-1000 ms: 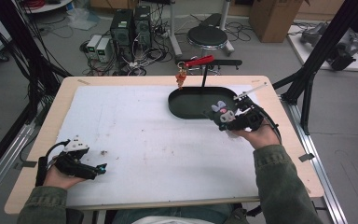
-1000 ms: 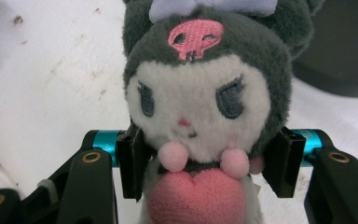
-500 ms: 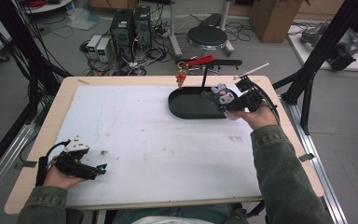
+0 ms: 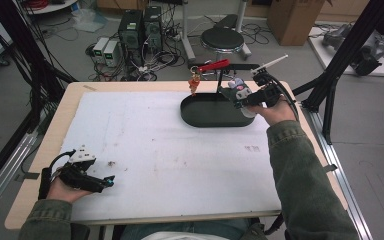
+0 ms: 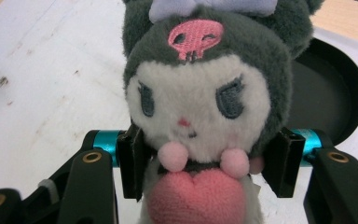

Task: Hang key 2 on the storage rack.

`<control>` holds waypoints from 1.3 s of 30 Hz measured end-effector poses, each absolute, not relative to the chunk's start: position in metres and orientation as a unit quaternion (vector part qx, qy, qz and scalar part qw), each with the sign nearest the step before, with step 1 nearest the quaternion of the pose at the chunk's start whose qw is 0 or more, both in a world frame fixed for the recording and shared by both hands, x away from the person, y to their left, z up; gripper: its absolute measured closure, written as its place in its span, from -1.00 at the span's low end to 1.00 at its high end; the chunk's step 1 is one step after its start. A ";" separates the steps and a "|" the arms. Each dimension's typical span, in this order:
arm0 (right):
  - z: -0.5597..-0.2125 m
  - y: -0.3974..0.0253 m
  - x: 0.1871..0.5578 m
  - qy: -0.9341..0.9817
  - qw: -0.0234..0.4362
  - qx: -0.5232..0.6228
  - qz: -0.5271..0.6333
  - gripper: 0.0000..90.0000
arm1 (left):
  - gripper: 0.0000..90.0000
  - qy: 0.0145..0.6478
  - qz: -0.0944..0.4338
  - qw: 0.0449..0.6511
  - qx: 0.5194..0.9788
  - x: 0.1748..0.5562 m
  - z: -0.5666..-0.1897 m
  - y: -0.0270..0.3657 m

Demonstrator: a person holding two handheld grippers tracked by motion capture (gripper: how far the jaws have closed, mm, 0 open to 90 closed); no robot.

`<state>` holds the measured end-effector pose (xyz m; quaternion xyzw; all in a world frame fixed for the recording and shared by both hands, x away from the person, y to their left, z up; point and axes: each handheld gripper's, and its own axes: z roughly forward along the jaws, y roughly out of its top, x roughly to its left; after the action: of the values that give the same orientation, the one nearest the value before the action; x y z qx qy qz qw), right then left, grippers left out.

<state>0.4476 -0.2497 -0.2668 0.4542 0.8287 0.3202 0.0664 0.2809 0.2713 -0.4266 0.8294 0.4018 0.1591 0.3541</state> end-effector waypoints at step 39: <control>-0.265 -0.264 0.525 0.783 0.085 0.481 0.385 -0.05 | -0.95 0.392 0.154 0.343 0.839 0.284 -0.427 0.266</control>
<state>0.5252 -0.2642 -0.2647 0.4811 0.7829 0.3853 0.0850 0.2838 0.2661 -0.4269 0.8393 0.3924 0.1540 0.3432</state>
